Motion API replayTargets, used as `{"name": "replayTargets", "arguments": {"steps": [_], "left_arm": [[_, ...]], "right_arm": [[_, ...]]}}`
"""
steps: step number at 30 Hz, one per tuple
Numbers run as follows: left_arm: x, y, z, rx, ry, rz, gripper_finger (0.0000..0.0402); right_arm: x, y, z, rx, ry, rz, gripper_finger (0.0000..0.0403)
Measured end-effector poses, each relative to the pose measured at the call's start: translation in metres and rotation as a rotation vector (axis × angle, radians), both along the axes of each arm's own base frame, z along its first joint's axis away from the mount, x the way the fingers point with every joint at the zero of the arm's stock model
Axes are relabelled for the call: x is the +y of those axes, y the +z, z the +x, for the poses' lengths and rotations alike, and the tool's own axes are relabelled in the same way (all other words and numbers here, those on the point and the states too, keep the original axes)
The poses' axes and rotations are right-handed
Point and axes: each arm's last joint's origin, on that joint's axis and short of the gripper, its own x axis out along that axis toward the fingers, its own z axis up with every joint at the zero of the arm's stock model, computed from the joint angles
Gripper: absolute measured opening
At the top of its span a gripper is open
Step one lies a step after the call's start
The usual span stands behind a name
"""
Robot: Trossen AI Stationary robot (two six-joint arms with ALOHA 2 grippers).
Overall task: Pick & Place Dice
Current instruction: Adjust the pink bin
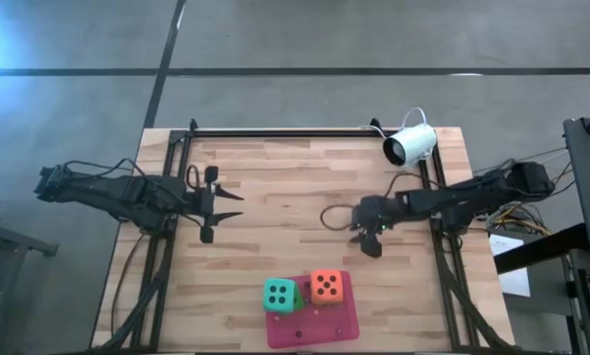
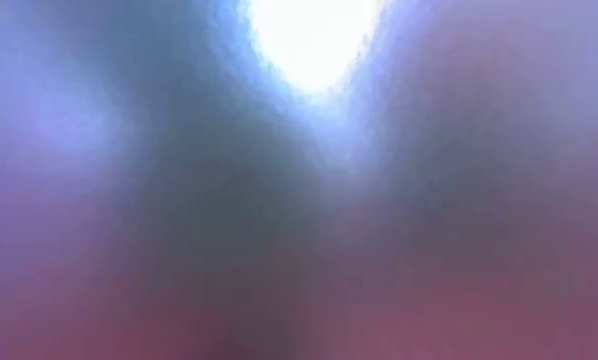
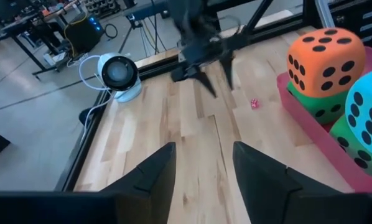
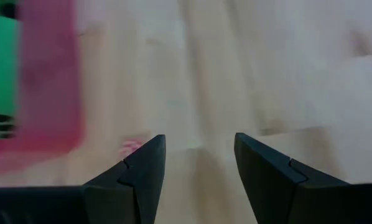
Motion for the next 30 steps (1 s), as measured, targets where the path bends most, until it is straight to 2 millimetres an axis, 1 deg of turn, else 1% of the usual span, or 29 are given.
{"name": "replayTargets", "arguments": {"steps": [5, 8, 12, 15, 23, 30], "left_arm": [[0.000, -0.002, -0.001, 0.024, 0.000, 0.006, 0.0156], [0.000, -0.004, -0.001, 0.041, 0.000, 0.009, 0.0154], [0.000, -0.004, -0.002, 0.045, -0.001, 0.009, 0.0151], [0.000, -0.004, -0.002, 0.045, 0.000, 0.009, 0.0150], [0.000, -0.008, -0.001, 0.065, 0.001, 0.010, 0.0157], [0.000, -0.011, -0.001, 0.084, 0.003, 0.006, 0.0157]], "right_arm": [[0.026, 0.004, 0.007, 0.006, 0.011, 0.074, 0.0187], [0.037, -0.002, 0.011, 0.041, 0.005, 0.105, 0.0187], [0.054, -0.009, 0.022, 0.013, 0.058, 0.121, 0.0187], [0.063, -0.012, 0.030, 0.026, 0.084, 0.118, 0.0187], [0.080, -0.013, 0.055, 0.021, 0.161, 0.092, 0.0187], [0.085, -0.014, 0.065, 0.026, 0.209, 0.106, 0.0187]]}}
